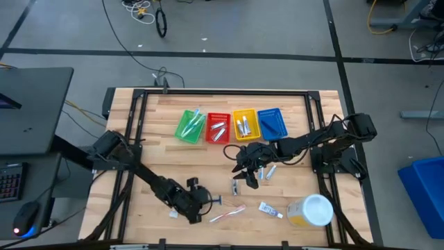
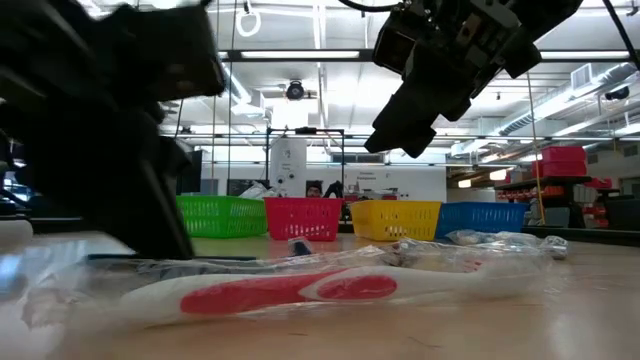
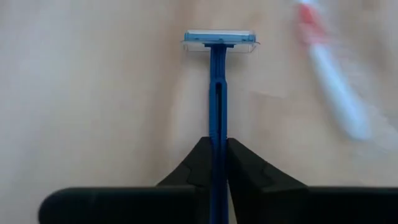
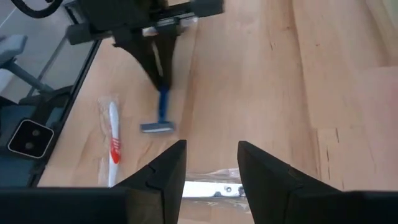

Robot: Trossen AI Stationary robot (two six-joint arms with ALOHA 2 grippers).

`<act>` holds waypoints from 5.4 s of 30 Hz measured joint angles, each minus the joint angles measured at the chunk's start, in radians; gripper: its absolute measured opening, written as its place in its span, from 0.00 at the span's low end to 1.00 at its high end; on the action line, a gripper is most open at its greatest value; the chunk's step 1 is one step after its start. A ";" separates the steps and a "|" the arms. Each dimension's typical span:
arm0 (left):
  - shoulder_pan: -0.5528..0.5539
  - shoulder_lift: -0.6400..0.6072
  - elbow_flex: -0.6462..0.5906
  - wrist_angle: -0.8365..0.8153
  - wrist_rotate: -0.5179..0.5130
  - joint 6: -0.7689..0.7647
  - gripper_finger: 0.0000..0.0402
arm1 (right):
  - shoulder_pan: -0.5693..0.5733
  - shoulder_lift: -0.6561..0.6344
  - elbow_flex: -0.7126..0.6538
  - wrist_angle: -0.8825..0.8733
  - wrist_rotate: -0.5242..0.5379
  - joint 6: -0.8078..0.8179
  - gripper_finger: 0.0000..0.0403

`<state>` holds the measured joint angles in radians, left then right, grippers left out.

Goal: Pick & Place Travel size toiletries
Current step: Put the blue razor into the blue bin

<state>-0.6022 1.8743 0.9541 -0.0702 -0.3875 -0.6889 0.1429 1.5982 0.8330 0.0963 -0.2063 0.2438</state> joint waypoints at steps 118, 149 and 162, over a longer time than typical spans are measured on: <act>0.526 -0.350 0.071 0.422 0.067 0.686 0.20 | -0.186 -0.301 -0.297 0.807 0.151 -0.181 0.11; 0.526 -0.350 0.072 0.157 0.027 0.558 0.23 | -0.410 -0.452 0.040 -0.676 0.625 0.271 0.12; 0.526 -0.350 0.072 0.158 -0.001 0.567 0.23 | -0.531 -0.368 -0.102 -0.711 0.534 0.314 0.13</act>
<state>-0.0765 1.5242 1.0256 0.0879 -0.3882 -0.1216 -0.3886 1.2298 0.7307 -0.6146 0.3275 0.5580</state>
